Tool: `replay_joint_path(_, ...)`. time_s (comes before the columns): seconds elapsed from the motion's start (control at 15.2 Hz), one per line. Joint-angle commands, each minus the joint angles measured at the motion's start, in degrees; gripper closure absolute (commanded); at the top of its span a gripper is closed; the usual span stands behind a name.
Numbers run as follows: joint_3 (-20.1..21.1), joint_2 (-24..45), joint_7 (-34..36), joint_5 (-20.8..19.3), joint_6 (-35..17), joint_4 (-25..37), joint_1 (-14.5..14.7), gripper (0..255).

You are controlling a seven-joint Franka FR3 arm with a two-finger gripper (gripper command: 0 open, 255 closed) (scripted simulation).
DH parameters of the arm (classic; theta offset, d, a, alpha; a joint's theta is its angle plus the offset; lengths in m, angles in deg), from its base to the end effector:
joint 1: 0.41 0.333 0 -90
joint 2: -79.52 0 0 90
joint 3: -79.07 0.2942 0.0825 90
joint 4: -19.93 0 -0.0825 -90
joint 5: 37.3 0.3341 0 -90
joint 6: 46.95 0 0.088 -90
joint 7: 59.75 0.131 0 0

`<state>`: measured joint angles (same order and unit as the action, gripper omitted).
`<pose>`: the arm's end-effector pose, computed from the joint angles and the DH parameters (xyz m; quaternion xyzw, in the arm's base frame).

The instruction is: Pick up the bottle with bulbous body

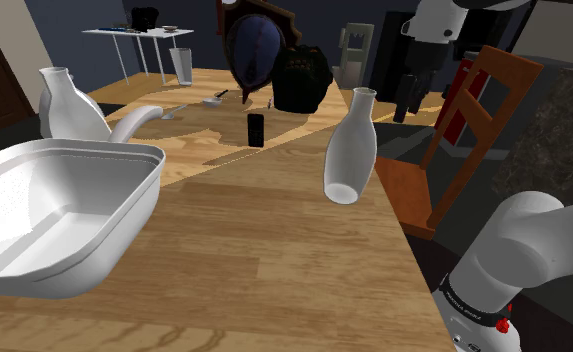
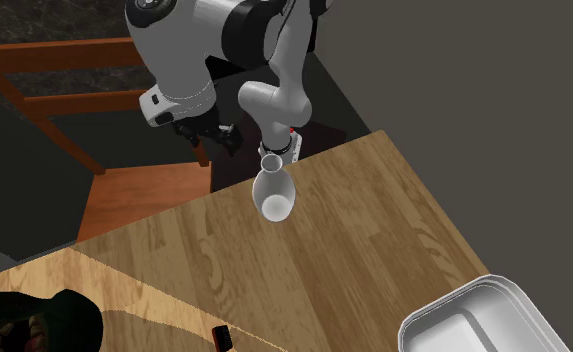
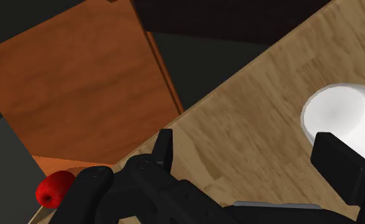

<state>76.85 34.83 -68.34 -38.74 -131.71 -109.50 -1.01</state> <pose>0.2644 -0.0203 0.5817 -0.9985 -0.0548 -0.0001 0.0011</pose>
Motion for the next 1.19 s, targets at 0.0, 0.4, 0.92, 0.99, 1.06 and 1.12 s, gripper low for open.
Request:
replay_joint_path(0.0,0.0,0.0,0.0,0.0,0.0,0.0,0.0,0)
replay_joint_path(0.4,5.9,1.3,4.7,4.4,1.4,5.7,2.8,0)
replay_joint_path(0.92,13.7,5.0,11.1,8.7,3.0,15.5,5.6,0)
replay_joint_path(0.99,13.7,5.0,11.1,8.7,3.0,15.5,5.6,0)
replay_joint_path(1.06,13.7,4.6,11.0,8.8,2.3,14.4,5.7,0)
replay_joint_path(1.12,13.7,4.2,11.0,8.9,1.6,13.3,5.7,0)
